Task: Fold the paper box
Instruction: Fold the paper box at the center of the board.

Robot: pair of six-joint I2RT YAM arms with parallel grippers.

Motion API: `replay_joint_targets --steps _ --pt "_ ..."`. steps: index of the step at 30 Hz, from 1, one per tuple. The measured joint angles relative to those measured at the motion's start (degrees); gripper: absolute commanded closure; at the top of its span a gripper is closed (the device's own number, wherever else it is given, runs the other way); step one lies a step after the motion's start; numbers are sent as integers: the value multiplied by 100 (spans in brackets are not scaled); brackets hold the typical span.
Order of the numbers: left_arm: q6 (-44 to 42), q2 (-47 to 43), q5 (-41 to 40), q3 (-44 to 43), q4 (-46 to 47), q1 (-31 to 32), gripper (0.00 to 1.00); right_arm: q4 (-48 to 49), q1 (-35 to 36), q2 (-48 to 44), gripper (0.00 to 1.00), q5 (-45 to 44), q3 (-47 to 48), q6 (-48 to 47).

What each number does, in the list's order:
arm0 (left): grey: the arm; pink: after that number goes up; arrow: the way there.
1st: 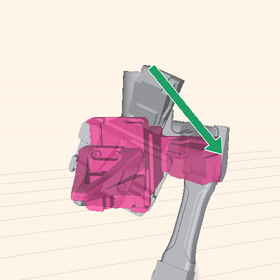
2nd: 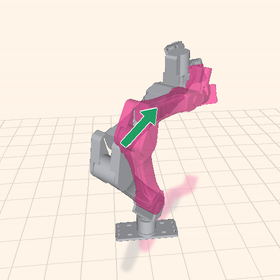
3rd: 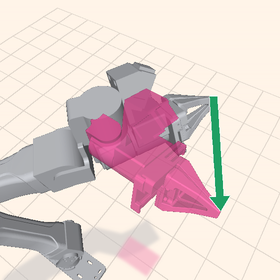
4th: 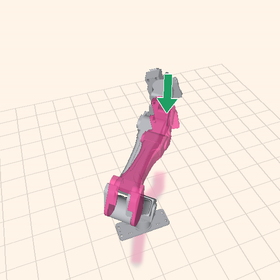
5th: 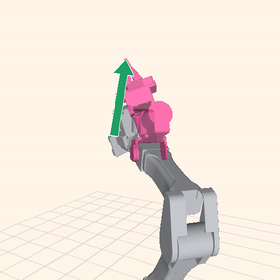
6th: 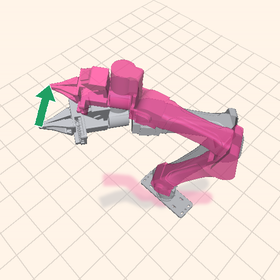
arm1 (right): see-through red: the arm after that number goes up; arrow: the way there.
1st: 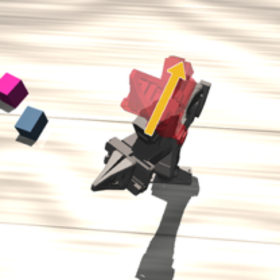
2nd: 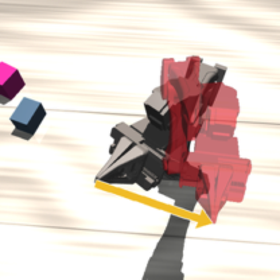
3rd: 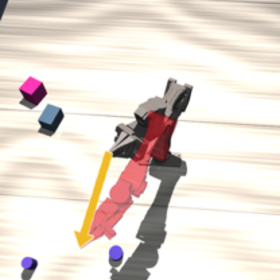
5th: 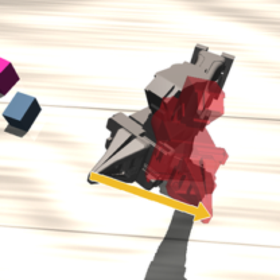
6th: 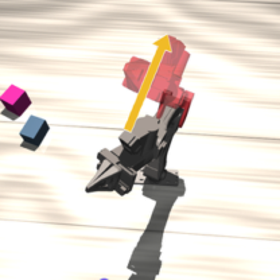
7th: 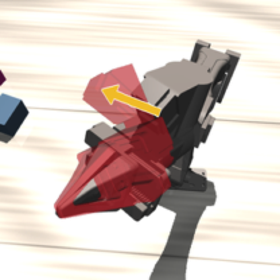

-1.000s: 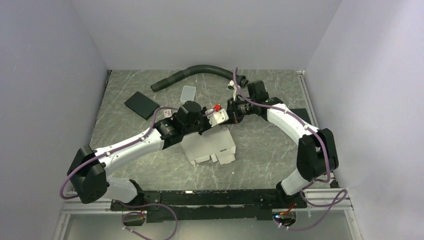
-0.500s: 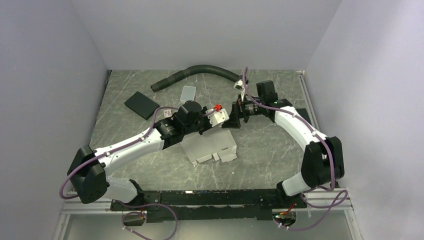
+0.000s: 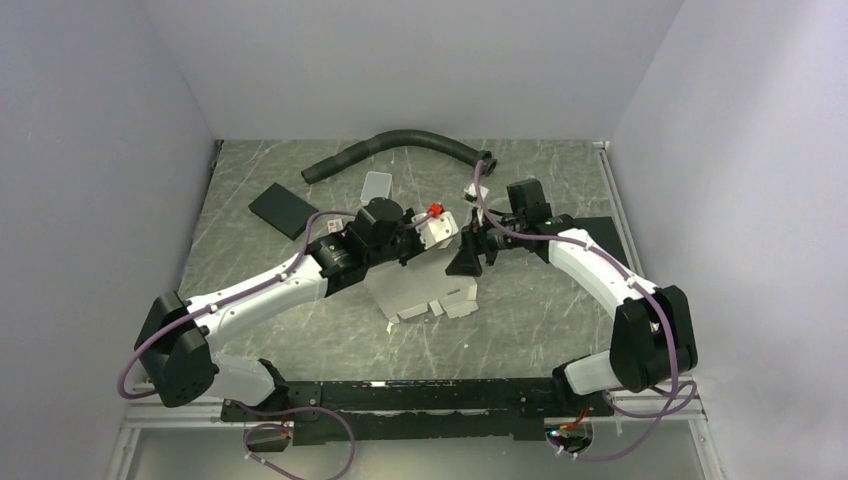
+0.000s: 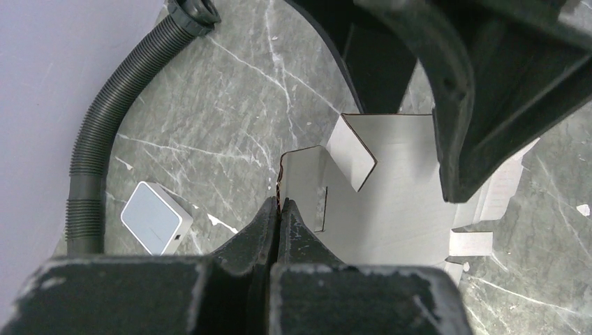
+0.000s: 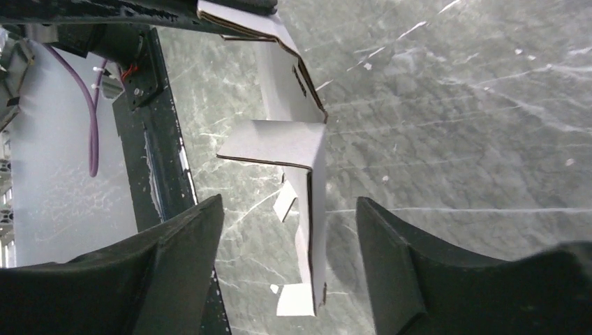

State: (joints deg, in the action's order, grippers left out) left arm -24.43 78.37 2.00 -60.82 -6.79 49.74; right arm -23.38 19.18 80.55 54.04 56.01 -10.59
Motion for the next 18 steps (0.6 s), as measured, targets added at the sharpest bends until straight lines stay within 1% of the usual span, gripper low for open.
replay_joint_targets --steps 1,4,9,12,13,15,18 --pt "13 0 -20 -11 -2 0 100 4 55 0 45 -72 -28 -24" --pt "28 0 -63 -39 -2 0 100 35 173 0 62 -278 -48 -59" --pt "125 0 -136 -44 -4 2 100 153 170 0 84 -566 -57 -42" --pt "195 0 -232 -44 -7 2 97 205 166 0 95 -680 -61 -37" --pt "249 0 -258 -44 -7 2 94 225 166 0 96 -706 -61 -33" --pt "328 0 -315 -44 -13 2 85 247 166 0 100 -734 -61 -35" --pt "509 -2 -385 -44 -28 2 70 249 168 0 100 -772 -61 -37"
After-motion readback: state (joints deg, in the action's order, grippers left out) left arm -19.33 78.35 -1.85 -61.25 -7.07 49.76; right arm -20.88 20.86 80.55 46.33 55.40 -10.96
